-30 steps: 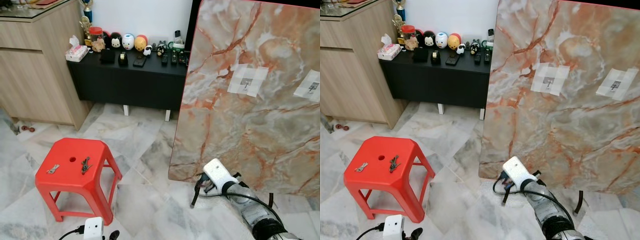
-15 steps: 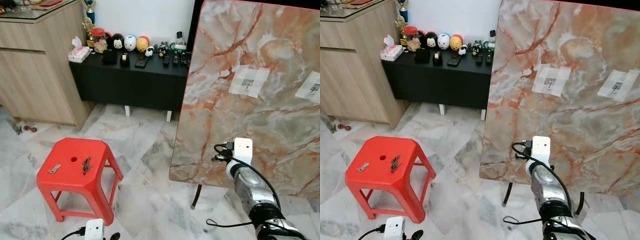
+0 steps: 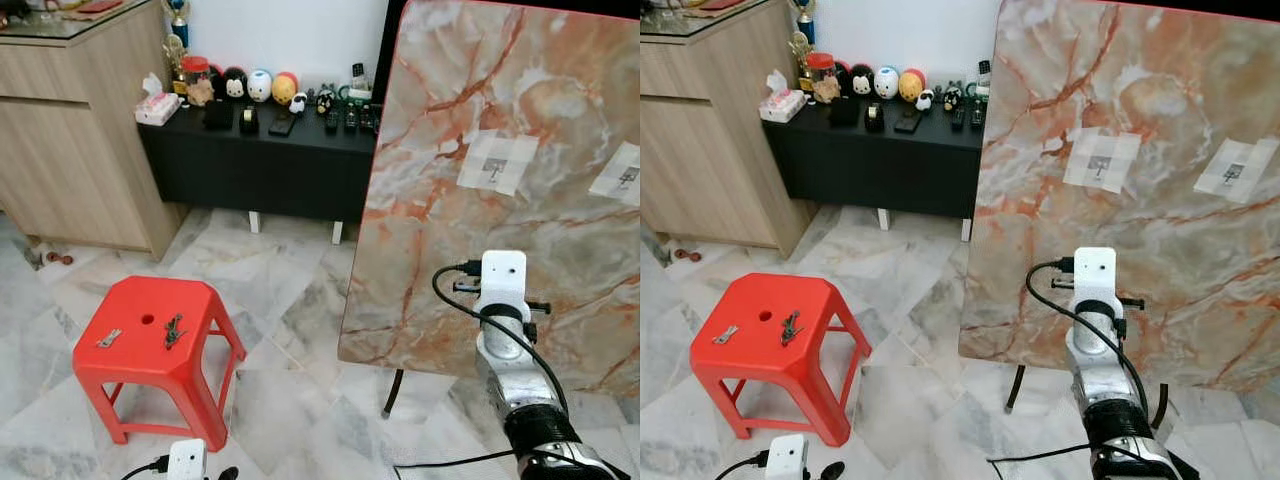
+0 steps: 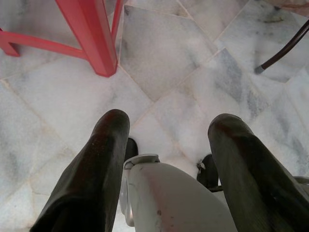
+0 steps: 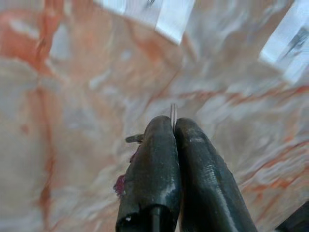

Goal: Hang keys on a hook

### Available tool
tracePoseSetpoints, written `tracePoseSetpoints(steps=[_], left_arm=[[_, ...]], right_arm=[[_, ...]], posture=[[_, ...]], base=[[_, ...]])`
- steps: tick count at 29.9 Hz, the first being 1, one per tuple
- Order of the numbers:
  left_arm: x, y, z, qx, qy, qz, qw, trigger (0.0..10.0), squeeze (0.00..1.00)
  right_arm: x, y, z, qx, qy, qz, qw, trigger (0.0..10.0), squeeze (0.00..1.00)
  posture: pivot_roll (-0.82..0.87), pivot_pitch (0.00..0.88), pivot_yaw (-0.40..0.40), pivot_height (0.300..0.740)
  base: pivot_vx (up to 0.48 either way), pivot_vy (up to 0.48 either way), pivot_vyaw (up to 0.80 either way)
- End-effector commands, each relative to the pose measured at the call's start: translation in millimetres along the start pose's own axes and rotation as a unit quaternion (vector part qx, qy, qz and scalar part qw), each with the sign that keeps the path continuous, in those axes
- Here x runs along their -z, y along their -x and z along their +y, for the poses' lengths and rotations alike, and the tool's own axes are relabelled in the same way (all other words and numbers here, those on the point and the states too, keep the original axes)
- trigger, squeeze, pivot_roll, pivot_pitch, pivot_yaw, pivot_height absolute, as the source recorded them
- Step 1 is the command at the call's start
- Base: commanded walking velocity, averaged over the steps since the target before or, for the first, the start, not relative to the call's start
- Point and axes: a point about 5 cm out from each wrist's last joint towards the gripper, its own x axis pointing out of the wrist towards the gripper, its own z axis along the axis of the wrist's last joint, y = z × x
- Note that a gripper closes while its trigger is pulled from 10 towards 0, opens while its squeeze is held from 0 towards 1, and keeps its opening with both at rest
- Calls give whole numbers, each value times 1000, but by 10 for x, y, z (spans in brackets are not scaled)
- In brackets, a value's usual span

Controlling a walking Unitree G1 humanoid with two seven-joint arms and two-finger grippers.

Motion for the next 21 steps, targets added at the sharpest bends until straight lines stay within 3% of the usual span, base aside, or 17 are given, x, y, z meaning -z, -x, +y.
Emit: tracePoseSetpoints(steps=[1,5,9,21], left_arm=[[60,12,-9,3,-4,16,1000,10000,0],[55,10,-8,3,-4,15,1000,10000,0],[62,13,-4,0,-2,16,1000,10000,0],[70,15,1,-3,3,18,1000,10000,0]], right_arm=[[-66,-16,-98,32,19,-27,999,10000,0],[-98,-24,-136,57,15,-35,998,10000,0],[-57,-16,-49,36,-20,-16,999,10000,0],[-25,-12,-224,101,25,-36,994,10000,0]], posture=[[51,0,-107,740],[48,0,-105,740],[54,0,-109,740],[59,0,-113,740]], base=[[0,0,0],[0,0,0],[0,0,0],[0,0,0]])
